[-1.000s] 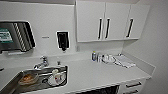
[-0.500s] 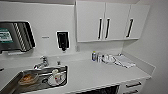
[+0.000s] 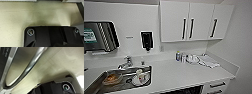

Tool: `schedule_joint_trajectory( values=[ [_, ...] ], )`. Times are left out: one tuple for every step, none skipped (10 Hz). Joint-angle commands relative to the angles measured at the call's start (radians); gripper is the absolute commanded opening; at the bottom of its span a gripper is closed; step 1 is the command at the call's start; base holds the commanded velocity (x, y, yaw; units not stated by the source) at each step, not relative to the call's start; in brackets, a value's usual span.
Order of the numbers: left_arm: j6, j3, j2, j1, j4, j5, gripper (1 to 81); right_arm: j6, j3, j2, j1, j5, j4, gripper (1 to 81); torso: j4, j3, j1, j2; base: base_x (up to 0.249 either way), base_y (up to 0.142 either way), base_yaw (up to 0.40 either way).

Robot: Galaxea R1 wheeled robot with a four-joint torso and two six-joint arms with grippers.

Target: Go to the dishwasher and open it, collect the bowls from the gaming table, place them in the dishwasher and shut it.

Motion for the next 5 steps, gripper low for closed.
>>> schedule_joint_trajectory(
  values=[
    [-0.001, -0.004, -0.014, -0.050, 0.004, 0.033, 81.1, -0.013, -0.007, 0.042, 0.105, 0.074, -0.055, 81.1, 0.000, 0.000, 0.000, 0.000, 0.000, 0.000, 0.000],
    [-0.001, -0.004, -0.017, -0.050, 0.001, 0.033, 81.1, -0.013, 0.000, 0.072, 0.106, 0.132, -0.076, 81.1, 0.000, 0.000, 0.000, 0.000, 0.000, 0.000, 0.000],
    [-0.001, -0.004, -0.017, -0.050, 0.001, 0.033, 81.1, -0.012, 0.005, 0.098, 0.115, 0.169, -0.114, 81.1, 0.000, 0.000, 0.000, 0.000, 0.000, 0.000, 0.000],
    [-0.001, -0.004, -0.017, -0.050, 0.002, 0.033, 81.1, -0.009, 0.010, 0.112, 0.128, 0.178, -0.134, 81.1, 0.000, 0.000, 0.000, 0.000, 0.000, 0.000, 0.000],
    [-0.001, -0.004, -0.017, -0.050, 0.002, 0.032, 81.1, -0.009, 0.011, 0.120, 0.140, 0.178, -0.133, 81.1, 0.000, 0.000, 0.000, 0.000, 0.000, 0.000, 0.000]
  ],
)
